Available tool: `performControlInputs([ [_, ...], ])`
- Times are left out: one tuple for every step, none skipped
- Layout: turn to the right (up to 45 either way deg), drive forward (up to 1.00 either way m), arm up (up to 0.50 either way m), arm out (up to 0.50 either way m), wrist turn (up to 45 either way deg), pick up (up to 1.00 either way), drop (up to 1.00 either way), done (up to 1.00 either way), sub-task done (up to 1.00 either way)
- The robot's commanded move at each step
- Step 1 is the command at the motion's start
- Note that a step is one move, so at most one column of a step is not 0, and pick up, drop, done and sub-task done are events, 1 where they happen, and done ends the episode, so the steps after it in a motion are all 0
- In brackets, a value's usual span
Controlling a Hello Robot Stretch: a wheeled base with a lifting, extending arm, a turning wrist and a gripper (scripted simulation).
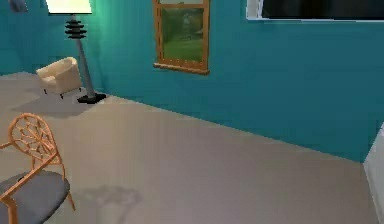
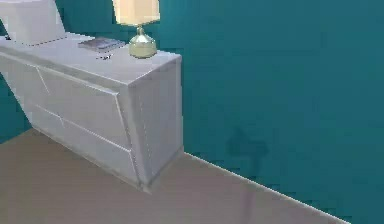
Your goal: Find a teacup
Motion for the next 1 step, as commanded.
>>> performControlInputs([
  [-15.0,0.0,0.0,0.0,0.0,0.0,0.0,0.0,0.0],
])
